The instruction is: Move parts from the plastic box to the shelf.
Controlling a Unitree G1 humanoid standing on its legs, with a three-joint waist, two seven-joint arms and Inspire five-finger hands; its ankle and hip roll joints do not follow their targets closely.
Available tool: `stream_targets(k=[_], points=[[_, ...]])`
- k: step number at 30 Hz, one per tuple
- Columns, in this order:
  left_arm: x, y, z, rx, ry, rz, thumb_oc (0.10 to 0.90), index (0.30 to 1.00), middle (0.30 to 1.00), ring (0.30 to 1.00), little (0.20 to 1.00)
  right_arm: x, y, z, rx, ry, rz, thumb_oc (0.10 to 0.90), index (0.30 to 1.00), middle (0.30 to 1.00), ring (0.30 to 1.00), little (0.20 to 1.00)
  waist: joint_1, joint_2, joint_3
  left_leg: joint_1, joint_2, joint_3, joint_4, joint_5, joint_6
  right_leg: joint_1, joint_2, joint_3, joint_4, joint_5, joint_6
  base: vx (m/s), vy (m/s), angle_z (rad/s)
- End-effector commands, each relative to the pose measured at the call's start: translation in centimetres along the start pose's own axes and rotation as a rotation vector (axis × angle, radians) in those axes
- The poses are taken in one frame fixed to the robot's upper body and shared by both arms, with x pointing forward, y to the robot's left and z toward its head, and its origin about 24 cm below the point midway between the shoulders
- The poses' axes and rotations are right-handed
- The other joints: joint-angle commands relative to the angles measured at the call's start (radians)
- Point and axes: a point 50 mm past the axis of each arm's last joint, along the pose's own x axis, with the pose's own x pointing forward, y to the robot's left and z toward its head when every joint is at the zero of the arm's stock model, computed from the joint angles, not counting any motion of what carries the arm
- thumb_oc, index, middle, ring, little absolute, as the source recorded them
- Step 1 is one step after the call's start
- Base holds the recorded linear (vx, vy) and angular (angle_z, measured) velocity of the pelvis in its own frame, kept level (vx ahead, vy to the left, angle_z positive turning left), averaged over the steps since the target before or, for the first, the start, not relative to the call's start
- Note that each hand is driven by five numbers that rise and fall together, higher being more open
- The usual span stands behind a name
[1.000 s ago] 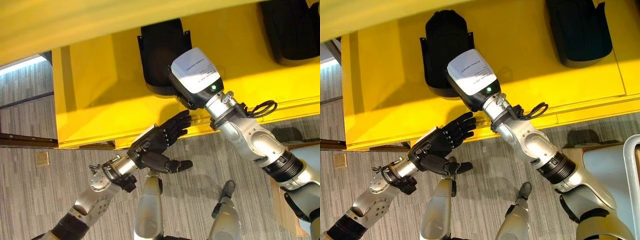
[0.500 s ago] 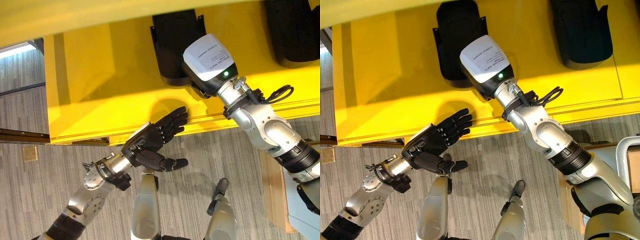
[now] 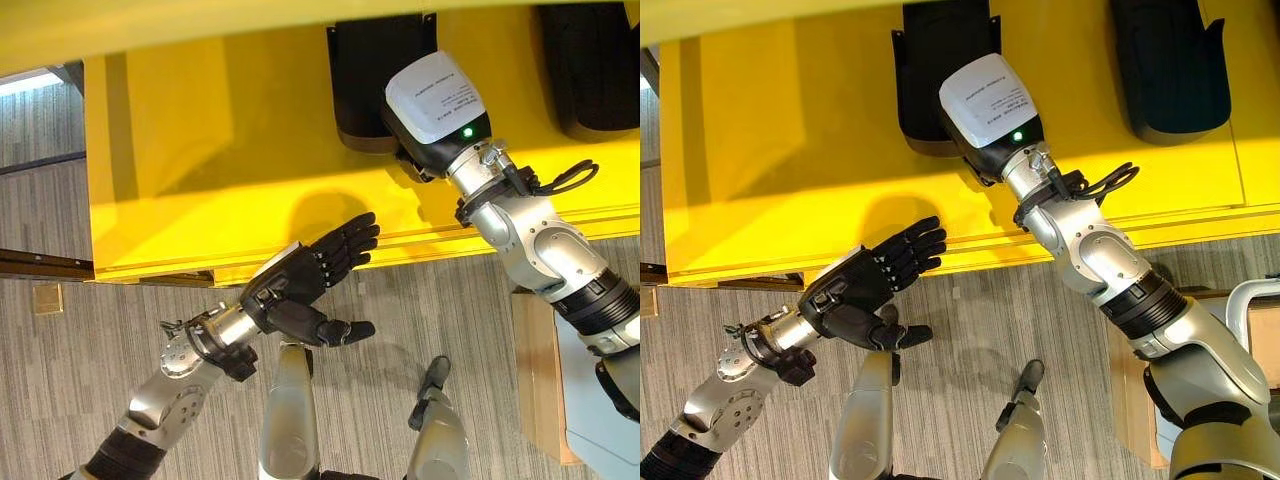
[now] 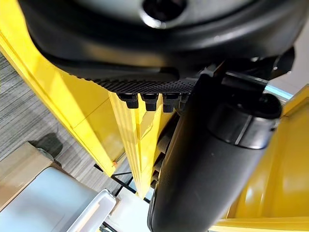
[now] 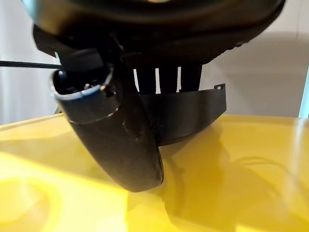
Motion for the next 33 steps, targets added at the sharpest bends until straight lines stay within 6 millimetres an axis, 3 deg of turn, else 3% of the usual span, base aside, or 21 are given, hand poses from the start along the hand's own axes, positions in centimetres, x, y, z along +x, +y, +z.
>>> stream_targets(k=[1, 10, 33], points=[[0.9, -2.0, 3.7, 0.12, -0.151, -0.16, 0.9, 1.0, 1.0, 1.0, 1.0, 2.3, -5.6, -0.6, -0.072, -0.023, -0.22, 0.4, 0.3, 0.3, 0.3, 0.3, 0.021, 0.003, -0.024, 0.018, -0.069, 0.057, 0.035, -0.123, 0.086, -0.018, 0.1, 0.006, 0.119, -0.155, -0.122, 0.0, 0.0, 0.0], [0.8, -1.9, 3.6, 0.112, -0.147, -0.156, 0.9, 1.0, 1.0, 1.0, 1.0, 2.3, -5.6, 0.1, -0.083, -0.068, -0.197, 0.4, 0.3, 0.3, 0.3, 0.3, 0.025, 0.001, -0.024, 0.022, -0.073, 0.057, 0.03, -0.122, 0.088, -0.017, 0.102, 0.005, 0.125, -0.158, -0.123, 0.0, 0.0, 0.0], [0.5, -1.7, 3.5, 0.107, -0.14, -0.151, 0.9, 1.0, 1.0, 1.0, 1.0, 1.2, -3.8, -0.9, -0.043, -0.023, -0.143, 0.4, 0.3, 0.3, 0.3, 0.3, 0.015, -0.004, -0.016, 0.024, -0.07, 0.059, 0.051, -0.136, 0.094, -0.031, 0.106, 0.011, 0.154, -0.165, -0.128, 0.0, 0.0, 0.0]])
